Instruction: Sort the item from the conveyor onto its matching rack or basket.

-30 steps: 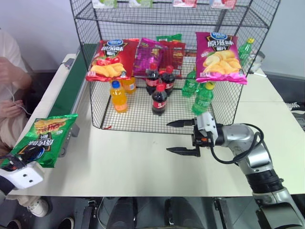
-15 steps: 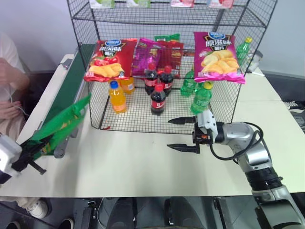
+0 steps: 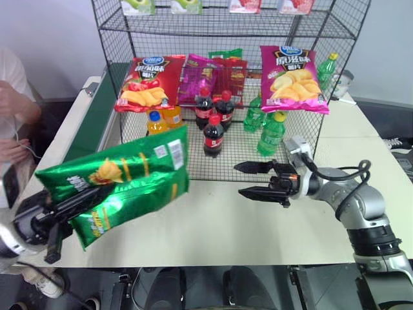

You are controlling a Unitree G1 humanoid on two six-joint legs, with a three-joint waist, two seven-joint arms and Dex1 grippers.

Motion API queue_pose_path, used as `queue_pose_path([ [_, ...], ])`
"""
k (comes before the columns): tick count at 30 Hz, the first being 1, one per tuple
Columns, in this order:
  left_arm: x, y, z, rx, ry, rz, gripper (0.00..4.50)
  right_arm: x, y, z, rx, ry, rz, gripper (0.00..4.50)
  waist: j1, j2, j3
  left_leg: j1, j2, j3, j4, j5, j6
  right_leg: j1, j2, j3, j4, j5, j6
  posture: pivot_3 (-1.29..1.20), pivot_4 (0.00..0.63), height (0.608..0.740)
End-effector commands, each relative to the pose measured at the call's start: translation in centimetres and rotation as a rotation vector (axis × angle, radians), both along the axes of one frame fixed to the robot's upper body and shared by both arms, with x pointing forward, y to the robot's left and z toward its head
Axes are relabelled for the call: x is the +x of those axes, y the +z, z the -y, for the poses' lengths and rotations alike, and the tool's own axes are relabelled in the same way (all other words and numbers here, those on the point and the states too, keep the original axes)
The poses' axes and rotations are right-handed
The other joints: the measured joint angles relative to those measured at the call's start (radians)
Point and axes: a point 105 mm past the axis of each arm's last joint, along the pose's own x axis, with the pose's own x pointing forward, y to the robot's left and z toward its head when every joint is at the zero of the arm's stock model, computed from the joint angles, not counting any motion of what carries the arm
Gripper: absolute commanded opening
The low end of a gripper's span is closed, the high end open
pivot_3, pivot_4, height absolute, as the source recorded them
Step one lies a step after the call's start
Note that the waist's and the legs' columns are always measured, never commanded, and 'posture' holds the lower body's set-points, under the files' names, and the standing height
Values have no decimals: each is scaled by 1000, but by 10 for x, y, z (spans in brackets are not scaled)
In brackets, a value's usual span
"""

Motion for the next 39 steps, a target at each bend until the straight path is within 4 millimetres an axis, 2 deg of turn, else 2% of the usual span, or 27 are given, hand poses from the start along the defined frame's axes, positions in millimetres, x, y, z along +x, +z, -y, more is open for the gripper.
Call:
queue_pose_path([
  [1,3,9,11,-116,-103,-44,51,-4,19,-8,55,37,31,4500,-2,0,0,0,0,0,0,0,0,0,0,0,0,0,0,0,150,739],
  [4,11,5,18,-152,-157,-79,51,-10,33,-12,122,69,-6,4500,-3,0,0,0,0,0,-1,0,0,-1,1,0,0,0,0,0,150,739],
  [10,24,-2,32,-176,-242,-112,51,-28,47,-19,174,173,-74,4500,-1,0,0,-1,0,0,-1,0,0,-2,1,1,0,0,0,0,150,739],
  [15,35,-2,42,-190,-306,-118,51,-30,39,-35,159,210,-97,4500,0,0,0,-1,0,0,0,0,0,-1,2,1,0,0,0,0,150,739],
  [20,37,-8,52,-174,-346,-131,51,-25,44,-47,191,220,-104,4500,-4,0,0,-2,0,0,-1,0,0,-3,3,2,0,0,0,0,150,739],
  [27,41,-18,54,-136,-319,-113,51,-32,44,-56,205,263,-134,4500,-1,0,0,-2,0,0,-1,0,0,-3,2,2,-1,0,0,0,150,739],
  [30,42,-19,53,-136,-308,-98,0,-35,40,-58,188,283,-157,3675,-1,0,0,-2,0,0,-1,0,0,-3,2,2,-1,0,0,0,150,739],
  [37,46,-23,50,-110,-295,-94,0,-32,31,-62,149,260,-153,73,-1,0,0,-2,0,0,-1,0,0,-3,2,2,-1,0,0,0,150,739],
  [38,48,-25,48,-102,-278,-101,0,-30,30,-62,141,248,-141,30,-1,0,0,-2,0,0,-1,0,0,-3,2,2,-1,0,0,0,150,739],
  [39,51,-26,46,-93,-257,-108,269,-29,30,-61,138,237,-137,9,-1,0,0,-2,0,0,-1,0,0,-3,2,1,-1,0,0,0,150,739],
])
